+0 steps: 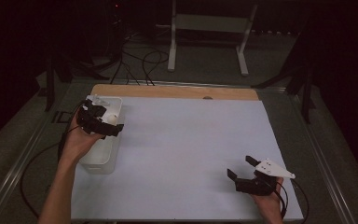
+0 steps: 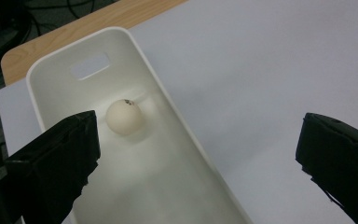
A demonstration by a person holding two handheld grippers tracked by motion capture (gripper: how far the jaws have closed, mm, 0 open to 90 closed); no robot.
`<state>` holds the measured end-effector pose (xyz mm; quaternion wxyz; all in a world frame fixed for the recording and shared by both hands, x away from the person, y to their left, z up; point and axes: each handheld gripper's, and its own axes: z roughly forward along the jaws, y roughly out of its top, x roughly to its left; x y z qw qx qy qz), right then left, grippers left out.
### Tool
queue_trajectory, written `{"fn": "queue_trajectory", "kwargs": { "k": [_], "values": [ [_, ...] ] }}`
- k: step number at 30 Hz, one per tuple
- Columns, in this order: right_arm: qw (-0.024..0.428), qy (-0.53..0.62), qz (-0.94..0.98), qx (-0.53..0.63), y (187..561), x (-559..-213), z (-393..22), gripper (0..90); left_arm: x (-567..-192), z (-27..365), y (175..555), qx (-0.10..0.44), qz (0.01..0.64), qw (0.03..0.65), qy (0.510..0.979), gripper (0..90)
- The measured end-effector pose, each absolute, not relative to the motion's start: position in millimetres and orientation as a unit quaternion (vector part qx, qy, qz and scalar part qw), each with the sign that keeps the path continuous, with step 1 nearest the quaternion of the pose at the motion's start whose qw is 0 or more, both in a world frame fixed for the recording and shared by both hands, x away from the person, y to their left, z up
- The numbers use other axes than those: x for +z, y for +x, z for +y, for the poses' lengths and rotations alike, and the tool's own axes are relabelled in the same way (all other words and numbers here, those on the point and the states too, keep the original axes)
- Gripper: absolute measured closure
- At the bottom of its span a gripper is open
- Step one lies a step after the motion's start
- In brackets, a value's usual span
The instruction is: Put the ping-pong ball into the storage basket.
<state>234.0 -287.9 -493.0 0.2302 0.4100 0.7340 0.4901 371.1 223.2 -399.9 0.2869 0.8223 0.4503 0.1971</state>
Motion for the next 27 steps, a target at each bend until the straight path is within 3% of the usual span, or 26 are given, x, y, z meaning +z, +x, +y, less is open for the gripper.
{"fn": "queue_trajectory", "kwargs": {
  "k": [27],
  "values": [
    [0.226, 0.411, 0.735, 0.49, 234.9, -494.0, -286.8, 7.9, -409.2, 213.5, 357.8, 0.189, 0.42, 0.326, 0.826, 0.3]
  ]
}}
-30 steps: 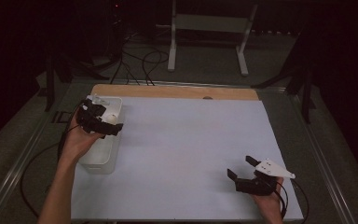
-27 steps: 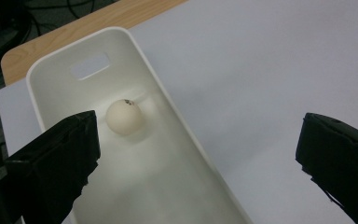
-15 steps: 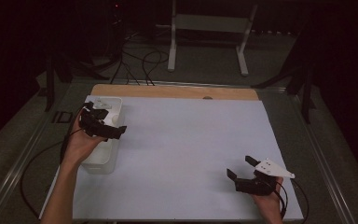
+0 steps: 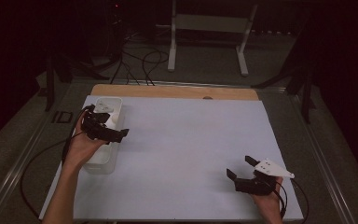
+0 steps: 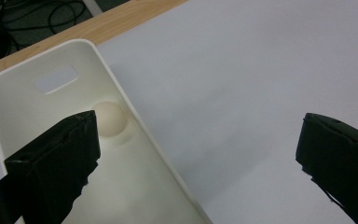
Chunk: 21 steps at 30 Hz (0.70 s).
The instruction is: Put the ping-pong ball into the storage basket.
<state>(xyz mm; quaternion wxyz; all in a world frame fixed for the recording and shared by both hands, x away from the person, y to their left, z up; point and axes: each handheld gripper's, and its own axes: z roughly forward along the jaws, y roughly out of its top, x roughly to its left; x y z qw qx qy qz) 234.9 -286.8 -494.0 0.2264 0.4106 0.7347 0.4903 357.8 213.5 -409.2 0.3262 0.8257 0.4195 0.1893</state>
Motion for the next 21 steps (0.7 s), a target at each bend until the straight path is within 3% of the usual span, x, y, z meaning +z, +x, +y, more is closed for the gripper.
{"fn": "queue_trajectory", "kwargs": {
  "k": [21],
  "values": [
    [0.229, 0.411, 0.733, 0.491, 234.6, -493.2, -288.6, 7.9, -415.8, 210.0, 346.8, 0.18, 0.405, 0.341, 0.829, 0.3]
  ]
}}
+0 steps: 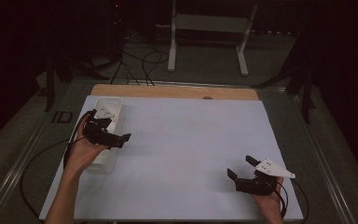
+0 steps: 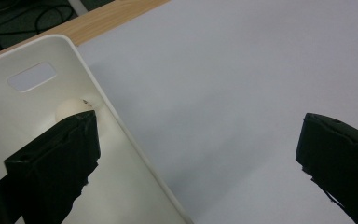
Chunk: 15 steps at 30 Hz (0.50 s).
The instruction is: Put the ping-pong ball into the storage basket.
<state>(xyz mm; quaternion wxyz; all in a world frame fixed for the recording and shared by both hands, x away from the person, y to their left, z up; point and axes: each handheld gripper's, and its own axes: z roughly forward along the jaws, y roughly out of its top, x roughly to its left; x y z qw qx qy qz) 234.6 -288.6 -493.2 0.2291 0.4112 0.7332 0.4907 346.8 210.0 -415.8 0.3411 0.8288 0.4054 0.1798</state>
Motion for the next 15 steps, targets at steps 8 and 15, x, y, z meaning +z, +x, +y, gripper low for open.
{"fn": "queue_trajectory", "kwargs": {
  "k": [8, 15],
  "values": [
    [0.229, 0.412, 0.733, 0.49, 234.4, -493.3, -288.9, 7.9, -417.2, 207.5, 341.6, 0.178, 0.397, 0.347, 0.831, 0.3],
    [0.229, 0.413, 0.733, 0.49, 234.1, -493.2, -289.0, 7.9, -419.6, 205.9, 337.0, 0.176, 0.394, 0.352, 0.831, 0.3]
  ]
}}
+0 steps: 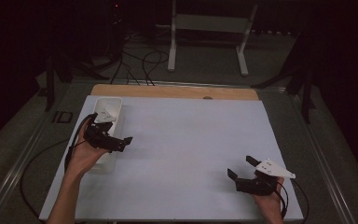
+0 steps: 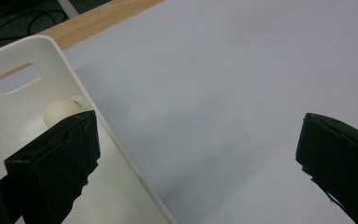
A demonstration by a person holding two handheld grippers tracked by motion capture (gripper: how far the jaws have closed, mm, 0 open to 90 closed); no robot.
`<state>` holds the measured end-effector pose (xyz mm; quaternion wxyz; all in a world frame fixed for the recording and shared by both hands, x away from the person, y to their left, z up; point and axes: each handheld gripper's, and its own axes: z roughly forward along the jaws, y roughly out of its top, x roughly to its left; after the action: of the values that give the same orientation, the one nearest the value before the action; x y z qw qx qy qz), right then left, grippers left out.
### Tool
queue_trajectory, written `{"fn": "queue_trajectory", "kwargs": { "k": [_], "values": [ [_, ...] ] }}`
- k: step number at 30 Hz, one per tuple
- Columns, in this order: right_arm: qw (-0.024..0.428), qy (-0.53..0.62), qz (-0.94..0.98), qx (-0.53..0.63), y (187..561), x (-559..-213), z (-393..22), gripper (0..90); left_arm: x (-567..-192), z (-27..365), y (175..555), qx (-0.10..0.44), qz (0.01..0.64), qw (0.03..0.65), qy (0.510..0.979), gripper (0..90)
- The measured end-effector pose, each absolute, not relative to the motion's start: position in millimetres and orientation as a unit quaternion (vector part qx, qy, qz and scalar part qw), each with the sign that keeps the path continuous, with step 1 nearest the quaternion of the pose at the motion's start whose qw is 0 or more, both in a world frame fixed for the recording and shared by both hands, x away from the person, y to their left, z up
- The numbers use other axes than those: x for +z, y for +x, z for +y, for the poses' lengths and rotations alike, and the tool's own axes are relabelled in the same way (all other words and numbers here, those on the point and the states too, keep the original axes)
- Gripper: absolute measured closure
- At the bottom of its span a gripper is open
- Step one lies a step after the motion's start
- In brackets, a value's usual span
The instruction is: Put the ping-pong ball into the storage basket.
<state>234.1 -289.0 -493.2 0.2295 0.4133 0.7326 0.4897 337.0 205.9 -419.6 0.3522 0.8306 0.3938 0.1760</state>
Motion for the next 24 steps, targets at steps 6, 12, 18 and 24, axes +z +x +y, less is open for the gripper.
{"fn": "queue_trajectory", "kwargs": {
  "k": [6, 12, 18, 24],
  "values": [
    [0.23, 0.412, 0.733, 0.49, 234.2, -493.2, -289.0, 7.9, -424.1, 205.9, 333.8, 0.168, 0.393, 0.36, 0.829, 0.3],
    [0.23, 0.413, 0.733, 0.49, 233.9, -493.1, -289.1, 7.9, -427.1, 206.4, 329.4, 0.164, 0.391, 0.369, 0.827, 0.3],
    [0.229, 0.414, 0.732, 0.49, 233.8, -492.9, -289.2, 7.9, -428.1, 207.0, 325.4, 0.164, 0.388, 0.371, 0.828, 0.3],
    [0.23, 0.412, 0.733, 0.49, 234.3, -493.0, -289.1, 7.9, -429.0, 206.0, 321.5, 0.166, 0.385, 0.371, 0.829, 0.3]
  ]
}}
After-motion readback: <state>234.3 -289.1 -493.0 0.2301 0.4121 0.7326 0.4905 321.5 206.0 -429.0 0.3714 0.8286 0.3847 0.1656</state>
